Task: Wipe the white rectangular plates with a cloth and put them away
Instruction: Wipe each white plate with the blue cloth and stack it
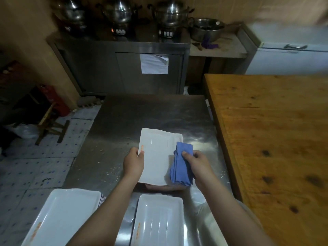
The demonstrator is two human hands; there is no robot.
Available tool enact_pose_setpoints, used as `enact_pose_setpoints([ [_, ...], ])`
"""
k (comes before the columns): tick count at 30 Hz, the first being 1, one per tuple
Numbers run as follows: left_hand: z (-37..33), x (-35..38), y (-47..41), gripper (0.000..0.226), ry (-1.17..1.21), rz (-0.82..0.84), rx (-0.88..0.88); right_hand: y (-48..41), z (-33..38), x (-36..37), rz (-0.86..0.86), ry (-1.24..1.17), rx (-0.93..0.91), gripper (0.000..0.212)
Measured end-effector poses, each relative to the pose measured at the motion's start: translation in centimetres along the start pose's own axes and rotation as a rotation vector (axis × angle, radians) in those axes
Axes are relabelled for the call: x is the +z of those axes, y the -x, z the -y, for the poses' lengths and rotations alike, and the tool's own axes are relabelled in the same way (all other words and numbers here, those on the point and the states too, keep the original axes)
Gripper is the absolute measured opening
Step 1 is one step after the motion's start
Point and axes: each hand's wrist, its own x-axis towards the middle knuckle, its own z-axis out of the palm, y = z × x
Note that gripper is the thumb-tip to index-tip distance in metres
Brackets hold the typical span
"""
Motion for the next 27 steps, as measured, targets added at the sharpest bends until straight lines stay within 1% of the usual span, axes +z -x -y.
enact_pose_setpoints([
  [3, -0.4, -0.7, -0.1, 0.016, 0.061, 0.041, -0.059, 0.8, 1.0, 0.0, -0.022, 0.027, -0.044, 0.011],
  [6, -0.9, -1.4, 0.4, 0.017, 0.175, 0.078, -0.130, 2.2, 1.9, 0.3, -0.037, 0.043, -0.098, 0.011],
  [10, -1.5, -2.8, 2.2, 0.016, 0.356, 0.142, -0.166, 5.0, 3.2, 1.4, 0.028, 0.002, -0.160, 0.019],
  [14, -2.0, -4.7, 5.1, 0.018, 0.511, 0.246, -0.177, 8.6, 4.2, 2.8, 0.116, -0.053, -0.191, 0.013],
  [17, -2.3, -6.5, 7.6, 0.031, 0.619, 0.368, -0.228, 10.9, 3.9, 4.2, 0.153, -0.054, -0.188, 0.012],
  [19, -2.0, -7.4, 9.1, 0.037, 0.630, 0.408, -0.236, 12.2, 3.1, 5.0, 0.100, 0.077, -0.207, 0.012],
  [23, -0.6, -9.4, 11.9, 0.036, 0.651, 0.416, -0.202, 14.3, 0.8, 5.9, -0.081, 0.444, -0.352, 0.011],
  [27, 0.5, -10.9, 14.1, 0.035, 0.635, 0.380, -0.160, 16.8, -1.1, 6.5, -0.229, 0.702, -0.549, 0.030],
])
